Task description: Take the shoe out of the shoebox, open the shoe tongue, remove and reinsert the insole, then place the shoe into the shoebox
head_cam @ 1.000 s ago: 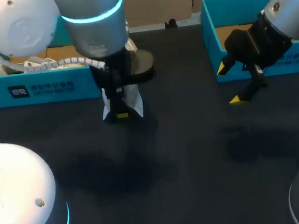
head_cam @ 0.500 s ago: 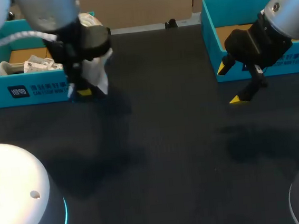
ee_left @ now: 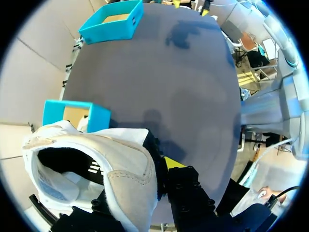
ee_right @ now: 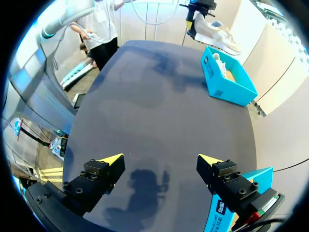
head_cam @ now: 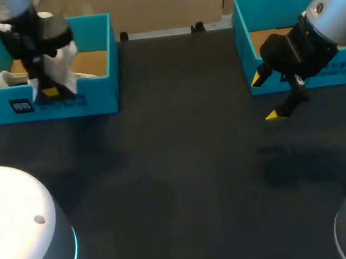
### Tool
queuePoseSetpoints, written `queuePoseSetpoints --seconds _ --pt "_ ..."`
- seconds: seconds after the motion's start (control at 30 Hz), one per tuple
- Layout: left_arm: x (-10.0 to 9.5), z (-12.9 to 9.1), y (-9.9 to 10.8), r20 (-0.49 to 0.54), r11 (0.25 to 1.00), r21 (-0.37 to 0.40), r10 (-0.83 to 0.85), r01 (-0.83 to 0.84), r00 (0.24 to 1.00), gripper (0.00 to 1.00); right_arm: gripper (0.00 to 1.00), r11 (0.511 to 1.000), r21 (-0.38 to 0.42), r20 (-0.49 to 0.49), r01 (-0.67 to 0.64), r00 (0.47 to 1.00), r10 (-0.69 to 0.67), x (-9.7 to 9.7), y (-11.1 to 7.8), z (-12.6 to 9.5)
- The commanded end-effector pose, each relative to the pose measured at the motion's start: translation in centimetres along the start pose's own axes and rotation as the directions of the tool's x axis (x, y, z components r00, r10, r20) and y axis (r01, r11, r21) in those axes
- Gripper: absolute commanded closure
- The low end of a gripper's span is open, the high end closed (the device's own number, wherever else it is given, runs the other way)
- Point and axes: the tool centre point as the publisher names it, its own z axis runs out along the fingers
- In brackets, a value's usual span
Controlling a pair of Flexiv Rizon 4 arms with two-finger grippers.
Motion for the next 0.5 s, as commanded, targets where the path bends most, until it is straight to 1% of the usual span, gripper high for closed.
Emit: queuePoseSetpoints --seconds 0.03,0.13,0.17,0.2,0.27,0.3,0.47,0.5 --pt "-1.3 -0.3 2.3 0.007 1.0 0.01 0.018 -0.018 1.0 1.0 0.0 1.0 0.002 0.0 -0.001 1.0 0.001 0.0 0.0 0.1" --pt "-2.6 -0.2 3.5 -0.004 0.997 0.018 0.074 -0.074 0.997 1.0 0.0 1.0 0.002 0.0 -0.001 1.0 0.001 0.0 0.0 0.1" --pt "-3.1 -0.1 3.9 -0.016 0.994 0.009 0.11 -0.11 0.994 1.0 0.0 1.0 0.002 0.0 -0.001 1.0 0.001 0.0 0.0 0.1" --pt "-3.4 0.1 4.2 0.005 0.992 0.009 0.129 -0.129 0.992 1.0 0.0 1.0 0.002 0.0 -0.001 1.0 0.001 0.0 0.0 0.1" --pt "-4.3 0.3 4.9 -0.024 0.987 0.018 0.16 -0.16 0.987 1.0 0.0 1.0 0.002 0.0 -0.001 1.0 0.001 0.0 0.0 0.1" --pt "-4.8 0.4 5.3 -0.004 0.99 0.012 0.139 -0.139 0.99 1.0 0.0 1.0 0.002 0.0 -0.001 1.0 0.001 0.0 0.0 0.1" --pt "-6.8 0.4 7.3 -0.002 0.991 0.009 0.136 -0.136 0.991 1.0 0.0 1.0 0.002 0.0 -0.001 1.0 0.001 0.0 0.0 0.1" --pt "-7.2 0.4 7.7 -0.003 0.989 -0.002 0.147 -0.147 0.989 1.0 0.0 1.0 0.002 0.0 -0.001 1.0 0.001 0.0 0.0 0.1"
